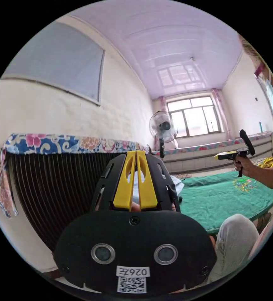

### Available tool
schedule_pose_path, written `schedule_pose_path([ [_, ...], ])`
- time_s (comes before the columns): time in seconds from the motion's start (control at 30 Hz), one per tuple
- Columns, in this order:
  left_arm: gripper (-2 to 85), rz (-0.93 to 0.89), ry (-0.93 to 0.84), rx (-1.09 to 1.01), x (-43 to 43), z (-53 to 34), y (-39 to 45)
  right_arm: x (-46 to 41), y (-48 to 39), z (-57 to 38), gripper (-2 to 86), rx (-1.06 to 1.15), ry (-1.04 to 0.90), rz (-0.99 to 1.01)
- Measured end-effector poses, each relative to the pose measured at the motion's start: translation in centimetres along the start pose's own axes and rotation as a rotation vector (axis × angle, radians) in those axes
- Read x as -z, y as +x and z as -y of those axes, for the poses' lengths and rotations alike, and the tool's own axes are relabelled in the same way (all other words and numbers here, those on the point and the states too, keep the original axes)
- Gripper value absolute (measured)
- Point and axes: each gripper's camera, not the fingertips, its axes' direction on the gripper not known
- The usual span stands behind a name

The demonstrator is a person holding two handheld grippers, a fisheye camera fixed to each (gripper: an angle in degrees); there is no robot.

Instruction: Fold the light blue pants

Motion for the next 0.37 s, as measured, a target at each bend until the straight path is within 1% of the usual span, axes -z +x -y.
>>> schedule_pose_path([
  [0.03, -1.0, -0.013, 0.034, -0.003, 0.2, 0.7, 0.7, 3.5, 0.0, -1.8, -0.9, 0.005, 0.028, -0.048],
  [0.1, -1.0, -0.116, 0.195, -0.007, 0.5, 3.4, 3.6, 16.5, -0.5, -9.1, -0.9, 0.027, 0.136, -0.219],
  [0.13, -1.0, -0.153, 0.234, -0.009, 0.4, 4.2, 4.3, 19.5, -0.9, -10.9, -0.9, 0.038, 0.152, -0.258],
  [0.2, -1.0, -0.320, 0.336, -0.012, -1.0, 7.5, 7.1, 30.0, -2.6, -17.5, -0.9, 0.065, 0.198, -0.433],
  [0.23, -1.0, -0.361, 0.351, -0.015, -1.5, 8.4, 7.9, 32.3, -3.1, -19.0, -0.9, 0.074, 0.207, -0.475],
  [0.3, -0.9, -0.513, 0.364, -0.041, -4.5, 12.3, 11.6, 39.9, -5.0, -24.5, -1.0, 0.121, 0.224, -0.585],
  [0.33, -0.9, -0.556, 0.352, -0.043, -5.5, 13.4, 12.7, 41.4, -5.3, -25.7, -1.0, 0.131, 0.200, -0.595],
  [0.37, -0.8, -0.639, 0.318, -0.055, -7.4, 15.5, 15.0, 43.6, -5.4, -27.4, -1.0, 0.129, 0.095, -0.602],
])
